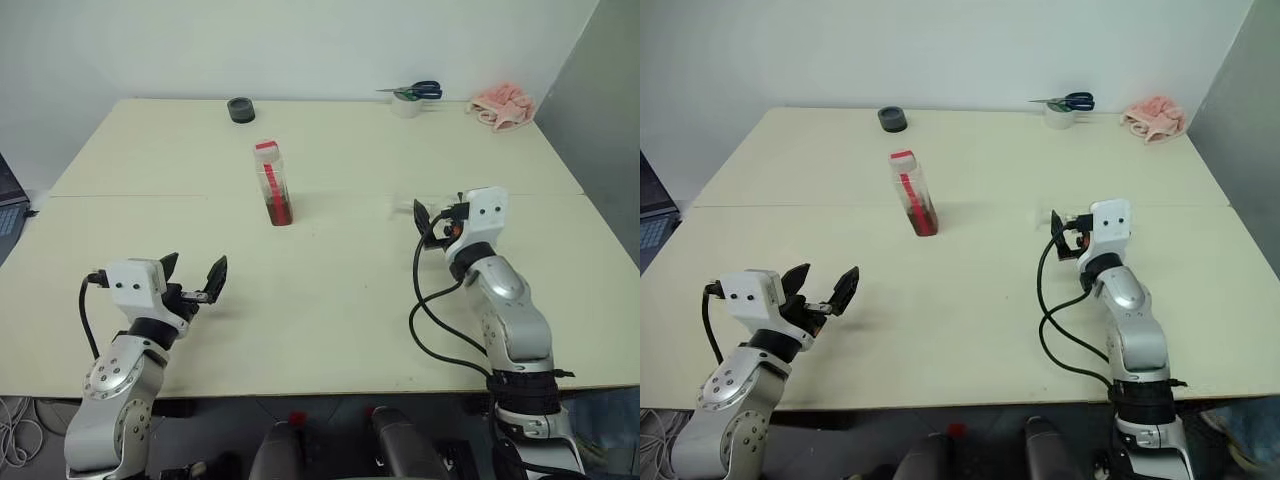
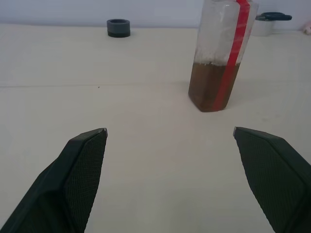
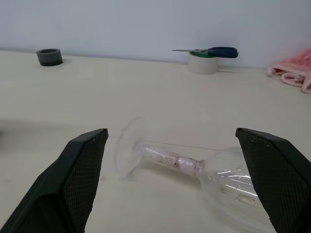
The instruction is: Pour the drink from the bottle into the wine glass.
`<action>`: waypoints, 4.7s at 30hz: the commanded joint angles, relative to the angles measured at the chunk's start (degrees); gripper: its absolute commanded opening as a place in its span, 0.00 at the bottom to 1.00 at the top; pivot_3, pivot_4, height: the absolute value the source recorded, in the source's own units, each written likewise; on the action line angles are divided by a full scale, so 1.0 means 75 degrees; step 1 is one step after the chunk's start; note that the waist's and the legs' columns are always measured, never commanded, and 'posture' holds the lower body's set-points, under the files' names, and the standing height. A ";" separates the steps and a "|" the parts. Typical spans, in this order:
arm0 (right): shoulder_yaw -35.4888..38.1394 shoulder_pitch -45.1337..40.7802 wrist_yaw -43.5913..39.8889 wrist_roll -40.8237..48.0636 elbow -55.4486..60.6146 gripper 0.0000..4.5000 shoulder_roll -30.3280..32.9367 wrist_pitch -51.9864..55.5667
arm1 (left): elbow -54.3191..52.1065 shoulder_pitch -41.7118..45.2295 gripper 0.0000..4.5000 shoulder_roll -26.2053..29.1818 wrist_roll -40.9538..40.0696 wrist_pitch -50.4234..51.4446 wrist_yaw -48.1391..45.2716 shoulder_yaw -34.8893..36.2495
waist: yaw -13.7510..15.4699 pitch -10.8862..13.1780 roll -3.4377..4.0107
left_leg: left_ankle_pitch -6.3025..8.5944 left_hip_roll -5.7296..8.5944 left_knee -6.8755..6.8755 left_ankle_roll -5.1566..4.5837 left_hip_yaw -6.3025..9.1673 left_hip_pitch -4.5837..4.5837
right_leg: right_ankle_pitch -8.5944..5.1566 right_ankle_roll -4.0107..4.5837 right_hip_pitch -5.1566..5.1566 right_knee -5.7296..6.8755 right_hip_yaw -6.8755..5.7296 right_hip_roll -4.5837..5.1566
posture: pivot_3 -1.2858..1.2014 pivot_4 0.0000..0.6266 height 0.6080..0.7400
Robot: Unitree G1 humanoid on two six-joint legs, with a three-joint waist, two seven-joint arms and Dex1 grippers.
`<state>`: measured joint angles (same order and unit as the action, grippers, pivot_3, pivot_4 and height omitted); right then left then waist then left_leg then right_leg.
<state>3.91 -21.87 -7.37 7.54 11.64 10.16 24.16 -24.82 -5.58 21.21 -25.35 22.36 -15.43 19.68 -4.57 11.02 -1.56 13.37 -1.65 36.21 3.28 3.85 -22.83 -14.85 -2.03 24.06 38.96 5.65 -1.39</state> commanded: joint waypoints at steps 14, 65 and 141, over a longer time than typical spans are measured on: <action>-0.0729 -0.0234 -0.1873 0.0776 0.0798 1.00 0.0607 0.0252 | 0.0294 0.1756 0.99 -0.0859 0.1106 0.0185 0.1385 -0.1118 | 0.0021 0.0000 -0.0003 | 0.0000 0.0003 0.0003 0.0000 0.0000 -0.0002 | 0.0001 -0.0001 -0.0002 0.0000 0.0000 -0.0001 | 0.52 0.24 1.00; -0.1577 -0.1963 -0.3832 0.2040 0.0419 1.00 0.0824 0.1065 | 0.7693 0.7354 0.99 -0.2106 0.3146 -0.2879 0.2771 -0.1936 | 0.0178 0.0000 -0.0005 | -0.0001 0.0016 0.0016 0.0001 0.0027 -0.0017 | 0.0025 0.0031 -0.0003 0.0003 -0.0026 0.0002 | 0.52 0.24 1.00; -0.1847 -0.4120 -0.2895 0.1978 -0.0805 0.41 -0.0379 0.2893 | 0.2262 0.4524 0.45 0.0016 0.0449 -0.0514 -0.2903 -0.2424 | 0.0167 0.0003 -0.0001 | -0.0028 0.0011 -0.0008 0.0045 0.0055 -0.0025 | 0.0027 0.0036 0.0008 0.0007 -0.0065 0.0013 | 0.52 0.24 1.00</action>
<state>-9.40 -51.09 -24.24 21.04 5.70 6.34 48.13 -4.06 27.69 21.05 -20.37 18.73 -36.00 1.42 -3.32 11.04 -1.57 13.16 -1.56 36.15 3.61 4.26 -23.02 -14.65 -1.76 24.11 39.00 5.16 -1.29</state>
